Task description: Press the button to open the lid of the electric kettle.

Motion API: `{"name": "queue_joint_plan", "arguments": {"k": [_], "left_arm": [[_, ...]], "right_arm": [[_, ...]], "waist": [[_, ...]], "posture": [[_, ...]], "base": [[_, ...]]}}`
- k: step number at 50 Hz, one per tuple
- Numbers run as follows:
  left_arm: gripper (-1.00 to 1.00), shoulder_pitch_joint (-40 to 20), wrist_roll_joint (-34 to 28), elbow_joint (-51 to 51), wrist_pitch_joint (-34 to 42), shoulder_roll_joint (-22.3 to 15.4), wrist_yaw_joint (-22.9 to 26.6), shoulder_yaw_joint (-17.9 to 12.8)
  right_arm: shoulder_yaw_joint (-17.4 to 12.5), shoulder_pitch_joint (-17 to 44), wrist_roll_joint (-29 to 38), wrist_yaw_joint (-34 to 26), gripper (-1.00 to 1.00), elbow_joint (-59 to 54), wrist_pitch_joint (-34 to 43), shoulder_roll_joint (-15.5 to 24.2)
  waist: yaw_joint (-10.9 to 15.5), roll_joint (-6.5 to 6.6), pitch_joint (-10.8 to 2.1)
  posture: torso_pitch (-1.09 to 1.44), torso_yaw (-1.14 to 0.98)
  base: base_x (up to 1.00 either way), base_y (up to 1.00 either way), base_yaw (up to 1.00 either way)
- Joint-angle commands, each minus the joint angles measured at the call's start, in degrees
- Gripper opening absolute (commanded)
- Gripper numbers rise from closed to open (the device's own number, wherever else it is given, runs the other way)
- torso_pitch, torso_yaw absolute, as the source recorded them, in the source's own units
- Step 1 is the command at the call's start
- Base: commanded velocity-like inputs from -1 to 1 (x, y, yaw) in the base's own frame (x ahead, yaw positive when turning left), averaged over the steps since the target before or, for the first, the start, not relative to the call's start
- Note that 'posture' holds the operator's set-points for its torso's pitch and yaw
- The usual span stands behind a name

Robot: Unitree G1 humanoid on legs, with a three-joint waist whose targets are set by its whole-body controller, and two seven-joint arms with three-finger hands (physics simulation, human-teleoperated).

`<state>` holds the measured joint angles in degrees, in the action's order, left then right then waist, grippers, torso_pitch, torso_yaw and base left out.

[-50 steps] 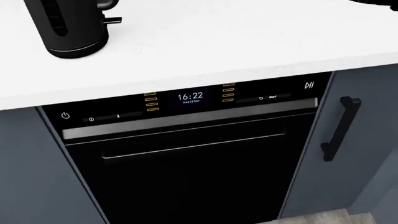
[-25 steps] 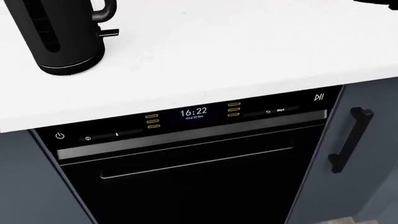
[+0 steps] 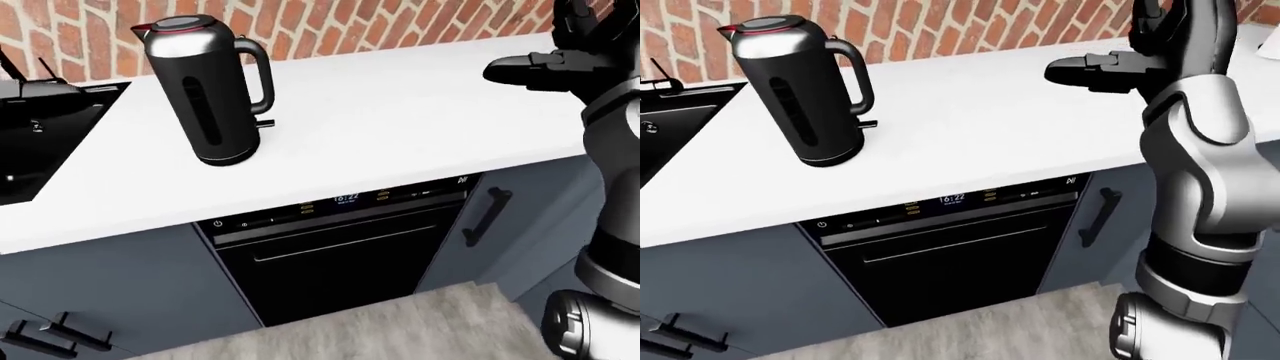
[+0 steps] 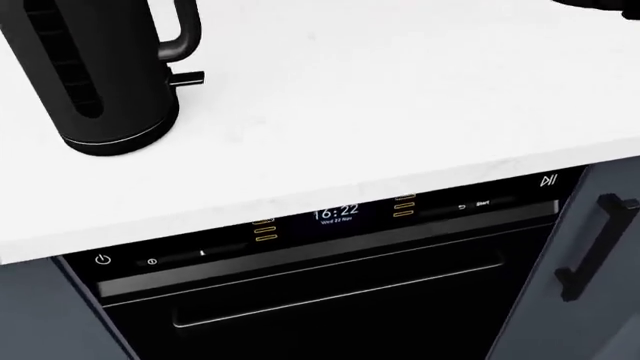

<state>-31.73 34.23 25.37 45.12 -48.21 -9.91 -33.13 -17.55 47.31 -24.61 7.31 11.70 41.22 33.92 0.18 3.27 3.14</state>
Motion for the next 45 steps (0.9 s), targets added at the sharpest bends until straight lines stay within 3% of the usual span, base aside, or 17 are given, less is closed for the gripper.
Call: {"name": "queue_joint_plan", "arguments": {"k": [1,5,8,9,10,12,17,19,21,22,24,31,34,35,37,40,45], "left_arm": [[1.00,-1.50,0.08,1.67,-1.86,-1.18,0.16,-0.65],[1.00,-1.58,0.12,1.68,-1.79,-1.23,0.12,-0.61],[1.00,-1.60,0.22,1.69,-1.71,-1.32,0.12,-0.71],[1.00,-1.62,0.25,1.68,-1.70,-1.36,0.13,-0.70],[1.00,-1.67,0.29,1.68,-1.65,-1.39,0.11,-0.71],[1.00,-1.78,0.43,1.67,-1.55,-1.53,0.04,-0.79],[1.00,-1.99,0.73,1.69,-1.47,-1.75,-0.16,-0.70],[1.00,-2.07,0.77,1.59,-1.52,-1.82,-0.22,-0.60],[1.00,-2.02,0.79,1.59,-1.57,-1.81,-0.22,-0.58],[1.00,-1.98,0.78,1.63,-1.60,-1.80,-0.22,-0.56],[1.00,-1.77,0.71,1.70,-1.68,-1.80,-0.13,-0.63],[1.00,-1.70,0.63,1.76,-1.71,-1.80,-0.03,-0.63],[1.00,-1.63,0.60,1.75,-1.74,-1.78,0.05,-0.72],[1.00,-1.70,0.62,1.76,-1.70,-1.84,0.04,-0.73],[1.00,-1.99,0.83,1.86,-1.47,-1.94,-0.11,-0.67],[1.00,-1.75,0.74,1.80,-1.65,-1.84,-0.10,-0.70],[1.00,-1.72,0.71,1.83,-1.63,-1.81,-0.11,-0.70]], "right_arm": [[-1.78,2.16,0.42,0.38,1.00,1.98,-2.02,1.37],[-1.74,2.17,0.39,0.36,1.00,1.98,-1.99,1.32],[-1.76,2.24,0.34,0.36,1.00,1.91,-1.91,1.33],[-1.75,2.21,0.31,0.35,1.00,1.98,-1.85,1.33],[-1.76,2.26,0.27,0.36,1.00,2.02,-1.76,1.35],[-1.71,2.36,0.31,0.35,1.00,1.91,-1.78,1.41],[-1.74,2.52,0.28,0.35,1.00,1.86,-1.68,1.48],[-1.74,2.64,0.28,0.34,1.00,1.75,-1.70,1.53],[-1.73,2.64,0.29,0.35,1.00,1.71,-1.72,1.53],[-1.72,2.66,0.29,0.36,1.00,1.70,-1.73,1.53],[-1.74,2.56,0.31,0.39,1.00,1.74,-1.78,1.51],[-1.78,2.44,0.28,0.39,1.00,1.88,-1.71,1.53],[-1.79,2.39,0.27,0.35,1.00,2.00,-1.64,1.54],[-1.82,2.35,0.24,0.36,1.00,2.07,-1.62,1.53],[-1.77,2.21,0.30,0.36,1.00,2.14,-1.70,1.47],[-1.84,2.33,0.31,0.29,1.00,2.02,-1.67,1.61],[-1.82,2.27,0.29,0.27,1.00,2.01,-1.64,1.51]], "waist": [[-0.35,-0.08,-1.45],[-0.09,-2.55,-0.79],[0.23,-6.91,-1.67],[-0.42,-4.29,-1.13],[-0.15,-5.46,-1.15],[-0.45,-5.24,-1.68],[-0.57,-2.65,-0.62],[-0.92,-0.60,-0.88],[-1.15,3.37,-1.91],[-0.66,1.29,-1.63],[-0.68,1.75,-0.97],[-0.21,-2.55,-0.66],[0.13,-6.30,-1.54],[-0.27,-4.28,-1.12],[-0.27,-5.33,-1.37],[-0.37,-4.49,-1.64],[-0.84,-0.99,-0.77]], "posture": [[0.00,0.00],[0.00,0.00],[0.00,0.00],[0.00,0.00],[0.00,0.00],[0.00,0.00],[0.00,0.00],[0.00,0.00],[0.00,0.00],[0.00,0.00],[0.00,0.00],[0.00,0.00],[0.00,0.00],[0.00,0.00],[0.00,0.00],[0.00,0.00],[0.00,0.00]], "base": [[0.12,0.13,0.00],[0.12,0.14,0.00],[0.13,0.15,0.00],[0.13,0.16,0.00],[0.12,0.16,0.00],[0.12,0.17,0.00],[0.13,0.16,0.00],[0.13,0.17,0.00],[0.12,0.17,0.00],[0.12,0.17,0.00],[0.12,0.17,0.00],[0.13,0.17,0.00],[0.12,0.17,0.00],[0.12,0.16,0.00],[0.13,0.17,0.00],[0.13,0.17,0.00],[0.12,0.20,0.00]]}}
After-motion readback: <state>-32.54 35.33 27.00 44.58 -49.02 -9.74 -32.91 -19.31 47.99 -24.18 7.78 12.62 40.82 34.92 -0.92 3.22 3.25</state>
